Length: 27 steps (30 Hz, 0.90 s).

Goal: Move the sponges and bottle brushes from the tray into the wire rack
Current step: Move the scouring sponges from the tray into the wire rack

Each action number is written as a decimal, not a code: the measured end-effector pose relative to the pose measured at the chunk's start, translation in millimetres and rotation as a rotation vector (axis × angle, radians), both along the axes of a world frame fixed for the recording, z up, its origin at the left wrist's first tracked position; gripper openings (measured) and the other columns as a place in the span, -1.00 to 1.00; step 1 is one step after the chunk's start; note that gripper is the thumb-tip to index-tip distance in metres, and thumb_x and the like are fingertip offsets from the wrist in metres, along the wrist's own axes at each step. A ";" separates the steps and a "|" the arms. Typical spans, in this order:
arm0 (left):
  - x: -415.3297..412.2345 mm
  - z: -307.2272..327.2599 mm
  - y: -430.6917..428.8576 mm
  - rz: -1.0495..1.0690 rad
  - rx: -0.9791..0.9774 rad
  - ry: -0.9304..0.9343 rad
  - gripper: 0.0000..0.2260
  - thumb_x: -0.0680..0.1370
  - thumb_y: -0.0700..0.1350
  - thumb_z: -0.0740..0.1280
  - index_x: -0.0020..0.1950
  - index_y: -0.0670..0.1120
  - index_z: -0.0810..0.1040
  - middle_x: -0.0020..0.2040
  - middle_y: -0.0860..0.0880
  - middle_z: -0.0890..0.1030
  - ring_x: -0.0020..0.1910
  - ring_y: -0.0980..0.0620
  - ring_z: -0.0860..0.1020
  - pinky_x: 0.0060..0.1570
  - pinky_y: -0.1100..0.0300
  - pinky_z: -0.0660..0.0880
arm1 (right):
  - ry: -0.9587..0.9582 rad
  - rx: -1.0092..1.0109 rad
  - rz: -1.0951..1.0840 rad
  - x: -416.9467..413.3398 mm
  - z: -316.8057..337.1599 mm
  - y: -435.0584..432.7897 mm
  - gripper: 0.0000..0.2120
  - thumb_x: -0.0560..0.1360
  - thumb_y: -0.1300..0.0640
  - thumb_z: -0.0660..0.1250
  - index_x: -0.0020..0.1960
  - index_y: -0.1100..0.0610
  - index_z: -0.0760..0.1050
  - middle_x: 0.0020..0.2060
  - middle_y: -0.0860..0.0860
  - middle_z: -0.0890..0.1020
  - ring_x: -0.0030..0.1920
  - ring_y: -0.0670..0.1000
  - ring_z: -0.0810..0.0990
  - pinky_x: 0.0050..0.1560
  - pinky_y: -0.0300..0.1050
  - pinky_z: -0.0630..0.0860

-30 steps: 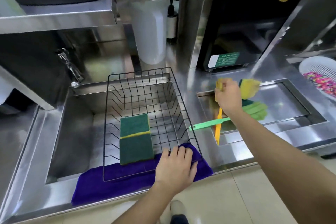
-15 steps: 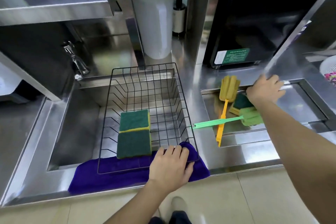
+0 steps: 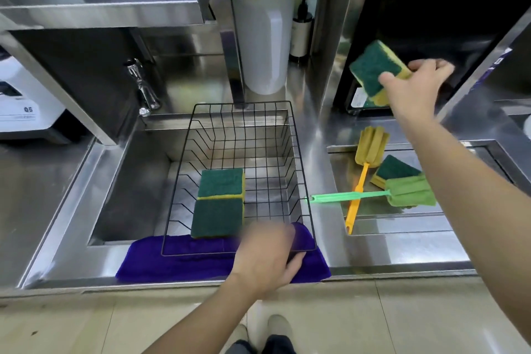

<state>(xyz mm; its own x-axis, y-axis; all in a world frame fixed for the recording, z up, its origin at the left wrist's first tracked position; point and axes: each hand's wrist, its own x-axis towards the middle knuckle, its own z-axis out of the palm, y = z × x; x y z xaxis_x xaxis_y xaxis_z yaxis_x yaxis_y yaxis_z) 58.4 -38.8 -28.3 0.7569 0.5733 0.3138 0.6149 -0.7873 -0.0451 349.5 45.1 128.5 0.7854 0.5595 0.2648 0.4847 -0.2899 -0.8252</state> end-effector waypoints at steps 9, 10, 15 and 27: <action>-52.5 1.1 19.0 0.182 0.039 -0.003 -0.67 0.48 0.16 0.22 -0.16 -0.12 0.48 -0.26 -0.05 0.51 -0.28 -0.09 0.44 -0.17 0.02 0.30 | 0.252 -0.180 0.395 -90.7 -35.0 41.4 -0.65 0.36 0.12 0.40 0.11 0.19 0.49 0.00 0.06 0.46 -0.04 -0.01 0.44 -0.09 -0.21 0.35; -56.9 0.9 20.6 0.204 0.038 -0.012 -0.67 0.48 0.16 0.23 -0.17 -0.12 0.47 -0.27 -0.05 0.50 -0.28 -0.09 0.44 -0.17 0.02 0.31 | 0.271 -0.204 0.439 -99.9 -41.4 44.6 -0.68 0.41 0.18 0.36 0.16 0.18 0.47 0.00 0.05 0.48 -0.02 0.00 0.46 -0.12 -0.21 0.37; -62.7 -2.0 19.5 0.253 0.043 -0.069 -0.67 0.48 0.16 0.26 -0.17 -0.12 0.48 -0.28 -0.05 0.50 -0.28 -0.08 0.44 -0.17 0.03 0.35 | 0.467 -0.297 0.556 -145.1 -67.1 61.9 -0.57 0.48 0.21 0.31 0.31 0.16 0.31 0.08 0.03 0.46 -0.04 -0.04 0.53 -0.12 -0.15 0.56; -62.0 -10.0 19.6 0.226 0.063 -0.148 -0.69 0.48 0.12 0.26 -0.14 -0.14 0.51 -0.28 -0.05 0.50 -0.29 -0.07 0.41 -0.22 0.06 0.33 | 0.699 -0.369 0.478 -192.9 -114.2 92.3 -0.78 0.50 0.29 0.31 0.13 0.31 0.47 0.03 0.17 0.55 0.04 0.14 0.56 0.24 0.16 0.50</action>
<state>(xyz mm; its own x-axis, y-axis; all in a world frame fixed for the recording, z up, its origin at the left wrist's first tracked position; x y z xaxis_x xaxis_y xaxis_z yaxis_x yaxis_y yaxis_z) -3.7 -19.2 -38.3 0.5553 0.6984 0.4516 0.7782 -0.6278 0.0140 156.6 137.4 14.4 0.3628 0.8200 -0.4427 0.0468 -0.4905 -0.8702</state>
